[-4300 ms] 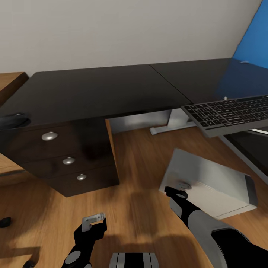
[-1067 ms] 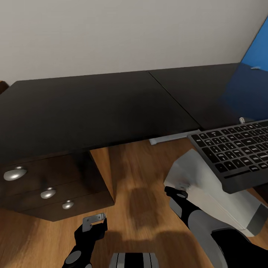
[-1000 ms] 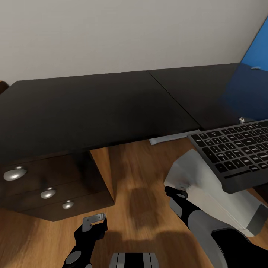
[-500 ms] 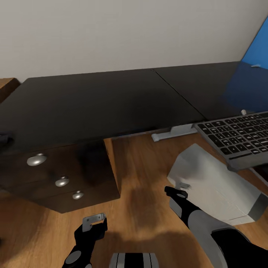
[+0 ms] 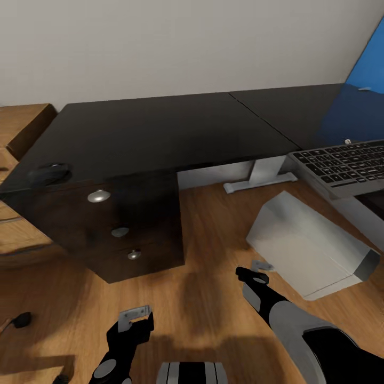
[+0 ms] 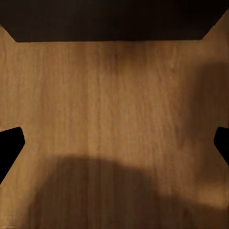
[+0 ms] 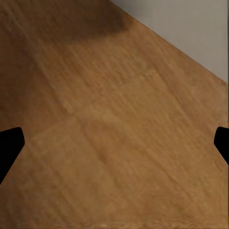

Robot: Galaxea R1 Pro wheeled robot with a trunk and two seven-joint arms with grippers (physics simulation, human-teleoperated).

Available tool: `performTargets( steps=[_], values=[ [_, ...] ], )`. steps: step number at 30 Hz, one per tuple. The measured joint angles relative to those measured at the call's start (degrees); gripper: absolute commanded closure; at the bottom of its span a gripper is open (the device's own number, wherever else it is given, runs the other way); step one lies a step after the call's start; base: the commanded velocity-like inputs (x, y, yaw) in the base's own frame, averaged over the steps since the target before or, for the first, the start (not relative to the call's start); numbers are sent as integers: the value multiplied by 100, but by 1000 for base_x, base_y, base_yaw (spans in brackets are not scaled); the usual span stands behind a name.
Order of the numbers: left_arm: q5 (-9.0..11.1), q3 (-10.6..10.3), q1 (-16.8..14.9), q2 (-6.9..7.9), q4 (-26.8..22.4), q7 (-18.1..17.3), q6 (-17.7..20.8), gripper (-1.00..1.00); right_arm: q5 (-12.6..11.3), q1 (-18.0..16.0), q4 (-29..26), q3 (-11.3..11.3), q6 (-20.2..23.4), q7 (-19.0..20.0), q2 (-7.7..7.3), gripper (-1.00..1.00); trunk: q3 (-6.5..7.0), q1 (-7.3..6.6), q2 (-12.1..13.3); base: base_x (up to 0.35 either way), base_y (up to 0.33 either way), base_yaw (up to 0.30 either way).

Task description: In the bedroom, organize the workspace by keeping the computer under the desk, ensuring the monitor is on the desk, placing the keyboard on the desk next to the monitor, placing the mouse on the desk next to the keyboard, moving the folder from the swivel chair onto the desk next to the mouse, stacking the notebook on top of the folder with the pen on top of the notebook, and positioning the swivel chair next to the desk.

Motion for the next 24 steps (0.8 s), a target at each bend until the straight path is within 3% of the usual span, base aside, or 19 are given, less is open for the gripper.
performTargets(
  steps=[11,19,24],
  values=[
    [0,1,0,0,0,0,4,-100,0,0,7,0,-6,-1,-4,-100,0,0,0,-329,19,0],
    [1,3,1,0,0,0,7,-100,4,-1,7,0,-16,3,-2,-100,0,-3,0,-89,1,0],
    [0,13,0,0,0,0,7,-100,76,-1,9,8,-150,4,43,-100,110,-17,6,-8,0,0]
  ],
)
